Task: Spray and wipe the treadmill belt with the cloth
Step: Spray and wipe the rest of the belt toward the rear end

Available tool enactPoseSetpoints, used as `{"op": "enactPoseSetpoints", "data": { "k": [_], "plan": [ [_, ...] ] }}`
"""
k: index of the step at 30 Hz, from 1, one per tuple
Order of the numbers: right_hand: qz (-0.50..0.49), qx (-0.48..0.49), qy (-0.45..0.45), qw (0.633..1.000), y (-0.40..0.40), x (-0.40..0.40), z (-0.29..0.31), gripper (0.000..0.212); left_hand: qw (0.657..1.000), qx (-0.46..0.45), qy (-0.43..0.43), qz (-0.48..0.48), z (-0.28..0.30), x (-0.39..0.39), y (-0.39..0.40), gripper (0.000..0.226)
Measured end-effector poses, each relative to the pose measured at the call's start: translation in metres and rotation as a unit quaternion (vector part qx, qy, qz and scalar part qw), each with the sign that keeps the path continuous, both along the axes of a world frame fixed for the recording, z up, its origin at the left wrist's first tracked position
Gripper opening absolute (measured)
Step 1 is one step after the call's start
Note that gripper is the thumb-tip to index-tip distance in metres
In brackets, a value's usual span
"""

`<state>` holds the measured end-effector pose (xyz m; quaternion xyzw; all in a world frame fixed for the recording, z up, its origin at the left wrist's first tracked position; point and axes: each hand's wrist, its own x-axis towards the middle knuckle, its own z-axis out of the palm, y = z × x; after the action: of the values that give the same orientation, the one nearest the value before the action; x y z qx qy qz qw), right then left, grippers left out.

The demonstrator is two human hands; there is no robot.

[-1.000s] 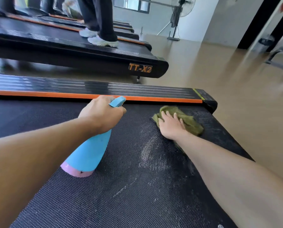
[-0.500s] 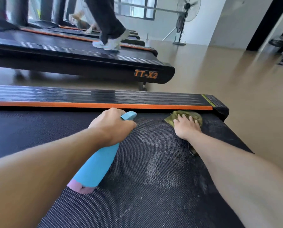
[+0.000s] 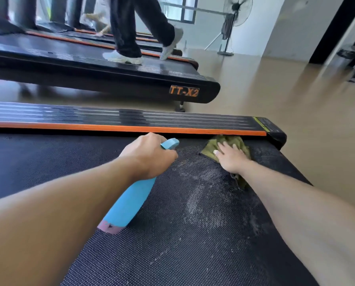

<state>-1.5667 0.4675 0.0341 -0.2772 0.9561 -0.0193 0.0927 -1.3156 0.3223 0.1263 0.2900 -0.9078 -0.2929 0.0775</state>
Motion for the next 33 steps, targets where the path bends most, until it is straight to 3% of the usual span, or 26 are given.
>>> {"op": "enactPoseSetpoints", "data": {
  "k": [3,6,11,14,17,20,23,25,27,30,33],
  "plan": [
    [0.157,-0.017,-0.025,0.987,-0.012,0.062,0.004,0.055,1.0,-0.01,0.003,-0.001,0.0,0.001,0.0,0.022],
    [0.345,-0.032,-0.042,0.937,-0.001,0.162,0.0,0.055,1.0,-0.009,0.018,-0.007,0.004,0.005,0.003,0.02],
    [0.45,-0.02,-0.079,0.889,0.06,0.265,0.006,0.053,0.995,-0.014,0.095,0.013,0.009,0.034,0.006,0.018],
    [0.473,0.003,-0.112,0.874,0.094,0.289,0.015,0.052,0.988,0.003,0.156,0.0,0.006,0.055,0.0,0.014],
    [0.49,0.01,-0.129,0.862,0.117,0.303,0.022,0.049,0.984,0.017,0.164,-0.073,0.011,0.081,-0.005,0.011],
    [0.427,0.026,-0.095,0.899,0.116,0.272,0.022,0.057,0.985,0.038,0.092,-0.142,0.017,0.105,-0.001,0.01],
    [0.285,0.034,-0.048,0.957,0.094,0.226,0.024,0.086,0.984,0.054,0.001,-0.172,0.022,0.125,0.005,0.011],
    [0.273,0.053,-0.039,0.96,0.081,0.226,0.022,0.096,0.983,0.047,-0.055,-0.169,0.018,0.14,0.009,0.019],
    [0.37,0.057,-0.034,0.927,0.077,0.261,0.017,0.092,0.981,0.031,-0.099,-0.163,0.012,0.151,0.011,0.03],
    [0.539,0.04,-0.05,0.84,0.089,0.338,0.017,0.079,0.978,0.037,-0.122,-0.164,0.012,0.167,0.008,0.052],
    [0.612,0.005,-0.065,0.788,0.091,0.357,0.017,0.063,0.978,0.047,-0.122,-0.165,0.017,0.177,0.001,0.055]
  ]
}}
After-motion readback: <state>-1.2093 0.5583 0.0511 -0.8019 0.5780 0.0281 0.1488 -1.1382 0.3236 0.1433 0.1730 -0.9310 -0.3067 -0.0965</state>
